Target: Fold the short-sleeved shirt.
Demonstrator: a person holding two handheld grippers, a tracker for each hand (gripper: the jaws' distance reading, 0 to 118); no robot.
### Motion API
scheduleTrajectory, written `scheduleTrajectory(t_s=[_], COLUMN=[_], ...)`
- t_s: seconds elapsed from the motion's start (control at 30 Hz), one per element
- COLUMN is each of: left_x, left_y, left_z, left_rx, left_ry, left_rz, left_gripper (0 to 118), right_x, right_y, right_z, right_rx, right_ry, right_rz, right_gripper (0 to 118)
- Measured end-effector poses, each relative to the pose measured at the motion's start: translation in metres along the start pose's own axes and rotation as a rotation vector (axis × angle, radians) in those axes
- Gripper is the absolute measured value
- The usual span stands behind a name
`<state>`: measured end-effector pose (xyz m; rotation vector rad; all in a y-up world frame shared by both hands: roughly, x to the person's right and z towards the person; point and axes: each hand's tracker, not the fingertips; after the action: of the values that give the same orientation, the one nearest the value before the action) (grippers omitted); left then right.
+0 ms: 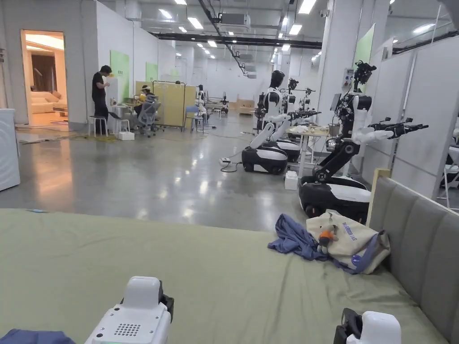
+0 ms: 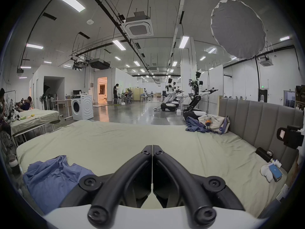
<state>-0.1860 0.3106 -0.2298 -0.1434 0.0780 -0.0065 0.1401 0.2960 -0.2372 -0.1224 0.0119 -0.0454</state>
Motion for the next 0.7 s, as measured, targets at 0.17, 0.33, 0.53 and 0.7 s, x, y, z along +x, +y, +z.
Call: scheduleTrajectory(t_s=[0.17, 0.33, 0.53, 0.7], left_x=[-0.002, -0.002, -0.001, -0.030], left_y=[-0.001, 0.000, 0.000, -0.005], left_z=[0.002, -0.001, 0.002, 0.018], left_rx=[0.018, 0.014, 0.014, -0.009], left_ry=[-0.012, -0.021, -0.028, -0.025], left_rz=[0.006, 0.010, 0.003, 0.066], left_gripper=[1, 1, 1, 1], right_x=[-0.001, -0.003, -0.004, -0.029], right_y=[0.001, 0.002, 0.003, 0.006], right_z=[0.001, 0.002, 0.003, 0.007], right_rx=[0.006, 0.006, 0.001, 0.010], right_ry=[0.000, 0.004, 0.006, 0.075], right_rz=[0.014, 0.016, 0.013, 0.025], right_gripper=[2, 2, 2, 2])
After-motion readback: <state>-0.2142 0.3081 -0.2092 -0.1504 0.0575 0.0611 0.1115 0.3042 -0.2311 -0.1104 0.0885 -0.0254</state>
